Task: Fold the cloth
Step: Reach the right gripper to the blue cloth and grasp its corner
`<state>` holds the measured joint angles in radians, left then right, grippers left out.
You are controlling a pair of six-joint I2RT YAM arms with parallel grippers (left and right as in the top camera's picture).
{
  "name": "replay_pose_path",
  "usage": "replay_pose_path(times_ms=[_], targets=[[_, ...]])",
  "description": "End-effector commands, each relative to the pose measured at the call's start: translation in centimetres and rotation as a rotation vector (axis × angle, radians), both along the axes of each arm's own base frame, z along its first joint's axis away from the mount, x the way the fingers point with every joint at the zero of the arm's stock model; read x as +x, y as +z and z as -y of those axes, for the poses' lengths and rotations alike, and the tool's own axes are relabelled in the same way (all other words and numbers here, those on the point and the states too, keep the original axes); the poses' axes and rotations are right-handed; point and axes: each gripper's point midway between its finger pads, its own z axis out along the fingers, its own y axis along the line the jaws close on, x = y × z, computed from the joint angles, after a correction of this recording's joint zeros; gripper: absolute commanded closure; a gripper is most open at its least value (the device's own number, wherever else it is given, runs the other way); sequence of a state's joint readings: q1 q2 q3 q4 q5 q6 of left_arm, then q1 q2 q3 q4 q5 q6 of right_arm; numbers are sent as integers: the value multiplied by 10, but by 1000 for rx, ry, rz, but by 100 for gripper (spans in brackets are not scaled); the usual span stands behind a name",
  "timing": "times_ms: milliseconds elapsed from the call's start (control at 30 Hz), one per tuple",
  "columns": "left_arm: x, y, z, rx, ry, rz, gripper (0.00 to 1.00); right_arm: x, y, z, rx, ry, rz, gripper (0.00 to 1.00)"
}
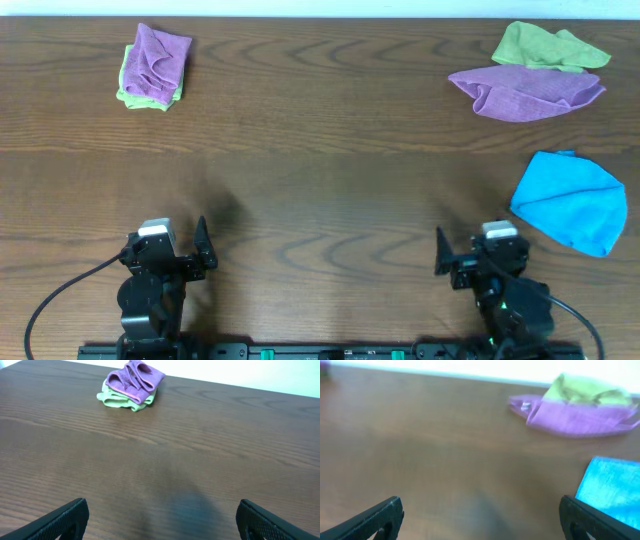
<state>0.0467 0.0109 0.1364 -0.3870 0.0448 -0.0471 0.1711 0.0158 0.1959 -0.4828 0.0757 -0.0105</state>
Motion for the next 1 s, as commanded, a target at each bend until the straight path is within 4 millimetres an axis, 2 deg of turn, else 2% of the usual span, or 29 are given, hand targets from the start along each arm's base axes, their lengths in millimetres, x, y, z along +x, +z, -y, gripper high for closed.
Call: replay_pose_path(times_ms=[0,100,167,267,400,600,733,833,967], targets=[[0,-10,-1,17,2,-20,5,4,13,18,23,-113,59,1],[0,-10,-1,17,2,-20,4,2,14,48,19,-289,69,1],[0,-10,-1,17,2,-20,5,-5,17,80,53,-497,94,1],[0,-10,-1,17,2,-20,5,-6,23,96,61,-583,120,1],[0,-10,-1,17,2,-20,5,-3,21,117,120,-699,115,1],[0,-10,-1,17,2,-20,5,14,18,138,150,-748,56,1],[0,-10,-1,17,2,-20,5,23,16,173,150,-858,-76,1],[0,-10,-1,17,2,-20,5,36,1,184,193,-852,-203,1],[0,-10,-1,17,2,-20,5,61,-37,164,324,-689,-379,1]])
